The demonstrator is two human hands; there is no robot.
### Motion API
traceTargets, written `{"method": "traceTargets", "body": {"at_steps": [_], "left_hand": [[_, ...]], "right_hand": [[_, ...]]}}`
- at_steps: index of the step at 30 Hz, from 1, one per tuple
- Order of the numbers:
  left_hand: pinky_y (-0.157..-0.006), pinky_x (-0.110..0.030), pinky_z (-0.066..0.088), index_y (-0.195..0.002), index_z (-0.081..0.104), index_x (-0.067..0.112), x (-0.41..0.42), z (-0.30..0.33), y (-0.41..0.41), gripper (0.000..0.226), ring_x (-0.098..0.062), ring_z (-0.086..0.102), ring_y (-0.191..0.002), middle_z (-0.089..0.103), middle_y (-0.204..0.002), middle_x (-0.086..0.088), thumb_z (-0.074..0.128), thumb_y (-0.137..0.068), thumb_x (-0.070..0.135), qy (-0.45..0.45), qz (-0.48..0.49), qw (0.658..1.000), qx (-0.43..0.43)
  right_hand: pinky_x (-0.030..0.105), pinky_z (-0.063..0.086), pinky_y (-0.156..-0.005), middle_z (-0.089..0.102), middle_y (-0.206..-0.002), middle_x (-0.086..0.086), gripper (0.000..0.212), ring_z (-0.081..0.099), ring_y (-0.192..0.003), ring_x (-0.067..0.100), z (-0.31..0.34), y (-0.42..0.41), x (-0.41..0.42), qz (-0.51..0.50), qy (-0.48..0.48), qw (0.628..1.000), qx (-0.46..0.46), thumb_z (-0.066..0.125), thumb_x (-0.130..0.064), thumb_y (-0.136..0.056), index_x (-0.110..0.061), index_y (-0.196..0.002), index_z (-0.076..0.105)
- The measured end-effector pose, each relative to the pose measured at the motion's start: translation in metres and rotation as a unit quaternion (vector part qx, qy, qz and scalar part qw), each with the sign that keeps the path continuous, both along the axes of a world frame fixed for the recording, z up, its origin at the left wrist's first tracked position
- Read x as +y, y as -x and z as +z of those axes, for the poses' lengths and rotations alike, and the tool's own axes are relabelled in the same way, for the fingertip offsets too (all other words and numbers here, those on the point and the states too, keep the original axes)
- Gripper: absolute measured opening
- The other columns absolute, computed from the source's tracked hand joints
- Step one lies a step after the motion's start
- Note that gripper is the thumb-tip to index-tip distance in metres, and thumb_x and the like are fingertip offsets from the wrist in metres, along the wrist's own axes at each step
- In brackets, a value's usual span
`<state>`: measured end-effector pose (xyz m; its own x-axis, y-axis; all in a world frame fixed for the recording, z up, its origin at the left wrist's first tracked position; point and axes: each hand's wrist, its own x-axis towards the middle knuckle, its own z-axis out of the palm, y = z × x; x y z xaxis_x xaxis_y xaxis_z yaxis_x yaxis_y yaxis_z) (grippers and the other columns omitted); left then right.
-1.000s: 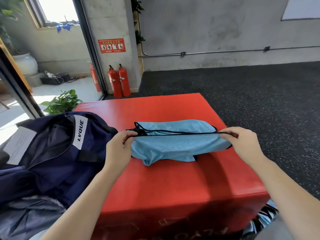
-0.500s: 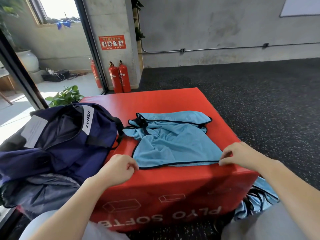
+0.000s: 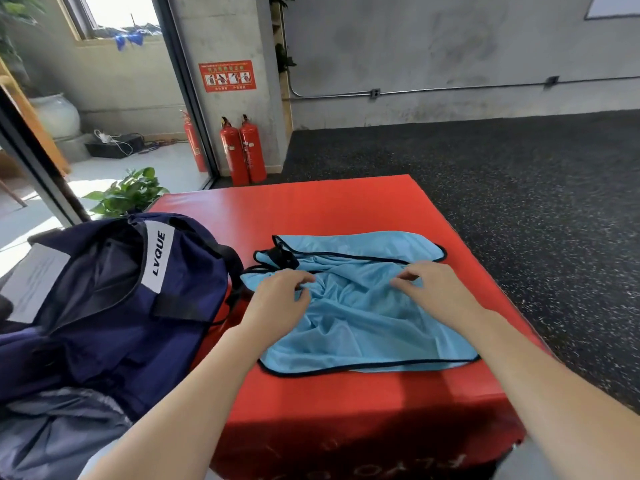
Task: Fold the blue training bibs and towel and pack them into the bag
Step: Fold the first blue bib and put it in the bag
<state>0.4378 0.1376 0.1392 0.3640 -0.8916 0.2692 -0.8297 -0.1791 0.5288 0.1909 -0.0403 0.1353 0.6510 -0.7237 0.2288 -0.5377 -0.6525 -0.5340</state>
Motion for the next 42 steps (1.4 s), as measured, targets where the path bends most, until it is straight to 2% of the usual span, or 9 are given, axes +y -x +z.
{"method": "traceTargets", "body": {"at_steps": [5,9,15,19,24,28,32,38,42], "left_hand": [[-0.101,-0.028,0.046,-0.123,0.068,0.022,-0.045,-0.005,-0.016,0.03,-0.01,0.057,-0.117,0.067,-0.121,0.008,0.057,-0.097,0.013,0.023,-0.003,1.0,-0.015],[-0.103,-0.026,0.042,-0.12,0.07,0.017,-0.077,-0.01,-0.035,0.026,-0.013,0.056,-0.119,0.069,-0.12,0.004,0.057,-0.098,0.01,0.028,-0.012,0.998,-0.051],[-0.104,-0.044,0.042,-0.117,0.07,0.023,-0.107,-0.02,-0.054,0.023,-0.014,0.058,-0.115,0.07,-0.116,0.011,0.062,-0.096,0.022,-0.003,-0.027,0.991,-0.131],[-0.104,-0.038,0.028,-0.12,0.068,0.028,-0.109,-0.029,-0.065,0.024,-0.015,0.056,-0.118,0.069,-0.118,0.012,0.06,-0.098,0.026,-0.039,-0.003,0.981,-0.188],[-0.101,-0.039,0.033,-0.114,0.072,0.024,-0.107,-0.033,-0.077,0.02,-0.016,0.061,-0.111,0.072,-0.106,0.01,0.061,-0.098,0.018,0.017,0.054,0.988,-0.142],[-0.099,-0.036,0.024,-0.116,0.071,0.027,-0.107,-0.03,-0.077,0.021,-0.016,0.054,-0.116,0.069,-0.112,0.011,0.06,-0.099,0.023,-0.025,0.079,0.985,-0.151],[-0.091,-0.034,0.019,-0.104,0.074,0.029,-0.105,-0.026,-0.076,0.019,-0.017,0.054,-0.109,0.071,-0.105,0.011,0.057,-0.1,0.026,-0.022,0.093,0.983,-0.158],[-0.103,-0.037,0.024,-0.099,0.074,0.029,-0.097,-0.01,-0.067,0.013,-0.012,0.059,-0.103,0.072,-0.099,0.016,0.061,-0.098,0.028,0.049,0.076,0.989,-0.12],[-0.107,-0.043,0.03,-0.1,0.074,0.029,-0.083,-0.002,-0.052,0.012,-0.009,0.063,-0.093,0.073,-0.093,0.015,0.063,-0.097,0.027,0.086,0.028,0.985,-0.146]], "right_hand": [[0.038,0.048,-0.092,0.068,-0.101,-0.004,0.013,0.06,-0.102,0.017,-0.013,-0.054,-0.025,0.023,0.061,0.998,0.009,0.065,-0.025,-0.096,-0.02,-0.105,0.073],[0.039,0.047,-0.094,0.069,-0.111,-0.004,0.019,0.059,-0.109,0.02,-0.016,-0.086,-0.041,0.027,0.097,0.995,0.021,0.063,-0.026,-0.097,-0.019,-0.112,0.072],[0.041,0.046,-0.093,0.068,-0.105,-0.007,0.029,0.059,-0.105,0.018,-0.028,-0.102,-0.065,0.033,0.036,0.996,0.07,0.071,-0.048,-0.087,-0.029,-0.109,0.072],[0.04,0.044,-0.096,0.068,-0.102,-0.009,0.02,0.061,-0.103,0.017,-0.033,-0.107,-0.071,0.023,0.015,0.997,0.075,0.071,-0.042,-0.089,-0.028,-0.102,0.075],[0.041,0.043,-0.09,0.062,-0.093,-0.011,0.014,0.06,-0.099,0.018,-0.036,-0.114,-0.074,0.011,0.027,0.996,0.081,0.066,-0.04,-0.093,-0.028,-0.093,0.073],[0.037,0.038,-0.086,0.062,-0.097,-0.014,0.021,0.054,-0.093,0.012,-0.033,-0.112,-0.068,0.017,0.021,0.996,0.085,0.069,-0.053,-0.088,-0.033,-0.094,0.071],[0.039,0.04,-0.09,0.063,-0.097,-0.015,0.018,0.059,-0.098,0.013,-0.027,-0.112,-0.061,0.018,0.02,0.997,0.072,0.065,-0.051,-0.092,-0.033,-0.094,0.07],[0.04,0.043,-0.098,0.066,-0.118,-0.011,0.036,0.056,-0.115,0.015,-0.015,-0.125,-0.038,0.046,0.072,0.996,0.017,0.063,-0.054,-0.092,-0.03,-0.118,0.066],[0.042,0.049,-0.09,0.069,-0.109,-0.008,0.033,0.061,-0.106,0.018,-0.006,-0.135,-0.017,0.055,0.119,0.991,-0.034,0.071,-0.046,-0.088,-0.025,-0.115,0.07]]}}
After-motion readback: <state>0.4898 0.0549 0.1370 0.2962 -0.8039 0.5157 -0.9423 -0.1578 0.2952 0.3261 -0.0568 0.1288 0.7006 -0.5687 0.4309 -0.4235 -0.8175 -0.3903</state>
